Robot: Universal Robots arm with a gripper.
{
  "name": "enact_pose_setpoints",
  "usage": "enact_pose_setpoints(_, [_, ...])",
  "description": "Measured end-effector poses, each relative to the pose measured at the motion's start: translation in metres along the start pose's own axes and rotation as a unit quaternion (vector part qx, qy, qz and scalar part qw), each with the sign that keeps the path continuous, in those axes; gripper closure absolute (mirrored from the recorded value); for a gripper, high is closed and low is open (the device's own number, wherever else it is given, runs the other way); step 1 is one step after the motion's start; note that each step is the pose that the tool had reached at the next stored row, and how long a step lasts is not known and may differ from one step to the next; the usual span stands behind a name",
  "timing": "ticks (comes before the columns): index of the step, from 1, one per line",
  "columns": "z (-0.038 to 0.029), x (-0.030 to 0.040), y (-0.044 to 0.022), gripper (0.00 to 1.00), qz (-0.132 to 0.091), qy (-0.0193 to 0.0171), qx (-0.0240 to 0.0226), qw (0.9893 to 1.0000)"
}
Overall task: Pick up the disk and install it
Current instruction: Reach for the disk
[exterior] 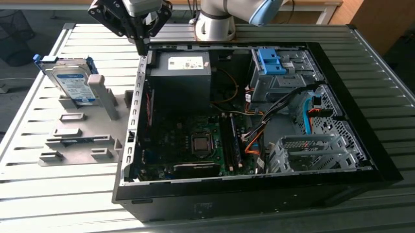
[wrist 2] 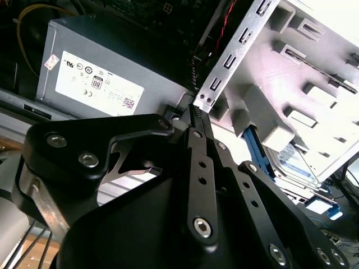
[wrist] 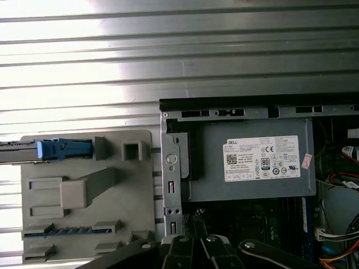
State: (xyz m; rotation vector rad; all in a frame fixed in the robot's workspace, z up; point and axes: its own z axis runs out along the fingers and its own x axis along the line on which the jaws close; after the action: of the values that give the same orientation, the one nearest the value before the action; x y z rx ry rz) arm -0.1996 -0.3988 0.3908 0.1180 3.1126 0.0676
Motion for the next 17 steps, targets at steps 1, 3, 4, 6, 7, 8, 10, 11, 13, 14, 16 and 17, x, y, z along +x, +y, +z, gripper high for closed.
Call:
enact_pose_setpoints(1, [0.0,0.0004,0.0,0.89,0.0,0.0,0.0,1.0])
enact_pose_setpoints(3, [0.0,0.0011,-0.0001,0.89,0.0,0.0,0.0,1.0])
enact_pose_setpoints(4, [0.0,0.0015,-0.0001,0.89,0.0,0.0,0.0,1.0])
enact_pose_setpoints(6, [-0.0001,0.0024,-0.0002,0.89,0.0,0.0,0.0,1.0])
enact_pose_setpoints(7, [-0.0001,0.0028,-0.0002,0.89,0.0,0.0,0.0,1.0])
enact_pose_setpoints(8, [0.0,0.0033,-0.0002,0.89,0.0,0.0,0.0,1.0])
enact_pose_setpoints(10, [-0.0001,0.0042,-0.0003,0.89,0.0,0.0,0.0,1.0])
enact_pose_setpoints(11, [-0.0001,0.0047,-0.0004,0.89,0.0,0.0,0.0,1.0])
enact_pose_setpoints(13, [-0.0001,0.006,-0.0005,0.89,0.0,0.0,0.0,1.0])
enact_pose_setpoints(14, [-0.0002,0.0069,-0.0005,0.89,0.0,0.0,0.0,1.0])
enact_pose_setpoints(16, [-0.0002,0.0093,-0.0007,0.89,0.0,0.0,0.0,1.0])
enact_pose_setpoints(17, [-0.0002,0.0108,-0.0007,0.89,0.0,0.0,0.0,1.0])
